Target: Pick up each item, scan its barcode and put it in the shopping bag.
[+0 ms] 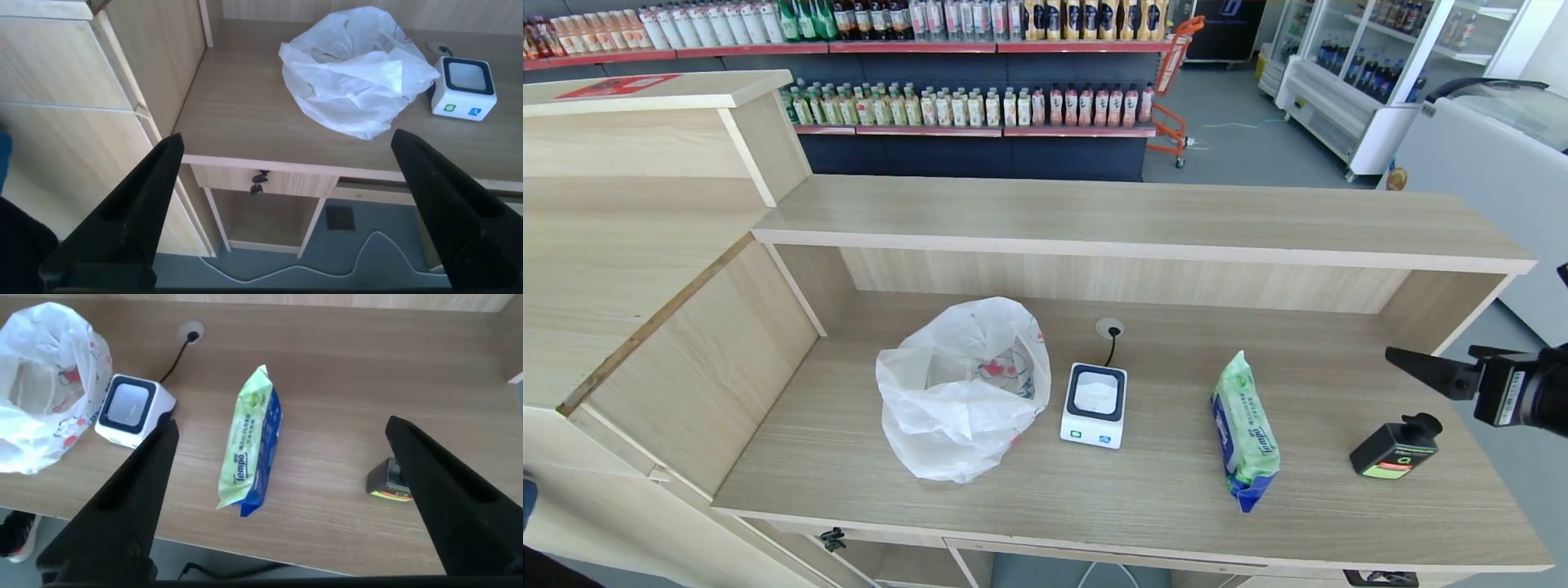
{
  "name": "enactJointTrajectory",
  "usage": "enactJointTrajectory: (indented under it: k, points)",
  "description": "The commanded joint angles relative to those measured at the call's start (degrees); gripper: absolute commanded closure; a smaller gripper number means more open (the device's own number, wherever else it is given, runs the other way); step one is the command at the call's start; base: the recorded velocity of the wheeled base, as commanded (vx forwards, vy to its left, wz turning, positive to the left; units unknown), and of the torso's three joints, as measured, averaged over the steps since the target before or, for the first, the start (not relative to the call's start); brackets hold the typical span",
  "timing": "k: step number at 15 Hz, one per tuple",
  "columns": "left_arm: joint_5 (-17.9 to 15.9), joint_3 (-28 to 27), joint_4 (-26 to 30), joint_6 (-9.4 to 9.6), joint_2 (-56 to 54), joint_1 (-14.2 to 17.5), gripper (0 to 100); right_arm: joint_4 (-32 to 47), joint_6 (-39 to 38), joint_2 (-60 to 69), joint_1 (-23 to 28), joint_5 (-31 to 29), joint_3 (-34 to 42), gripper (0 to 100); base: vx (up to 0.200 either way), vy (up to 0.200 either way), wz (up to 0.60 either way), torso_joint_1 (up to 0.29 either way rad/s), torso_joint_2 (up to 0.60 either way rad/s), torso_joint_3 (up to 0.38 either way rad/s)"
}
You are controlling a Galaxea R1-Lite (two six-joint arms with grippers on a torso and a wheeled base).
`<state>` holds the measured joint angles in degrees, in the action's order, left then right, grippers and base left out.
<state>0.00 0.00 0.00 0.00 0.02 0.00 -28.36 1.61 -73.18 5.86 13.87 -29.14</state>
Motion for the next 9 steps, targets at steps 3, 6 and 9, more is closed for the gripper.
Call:
enactJointTrajectory:
  k: [3, 6, 9]
  points:
    - [0.0, 0.0, 0.0, 0.00, 0.0, 0.0, 0, -2.6, 0.4, -16.8, 2.4, 5.4, -0.7, 0, 0.000, 0.000, 0.00, 0.000, 0.00, 0.000]
    - [0.0, 0.0, -0.1, 0.00, 0.0, 0.0, 0, -2.7, 0.3, -21.8, 2.0, 5.8, 0.0, 0, 0.000, 0.000, 0.00, 0.000, 0.00, 0.000]
    - [0.0, 0.0, -0.1, 0.00, 0.0, 0.0, 0, -2.8, 0.1, -24.4, 0.9, 8.5, -0.4, 0, 0.000, 0.000, 0.00, 0.000, 0.00, 0.000]
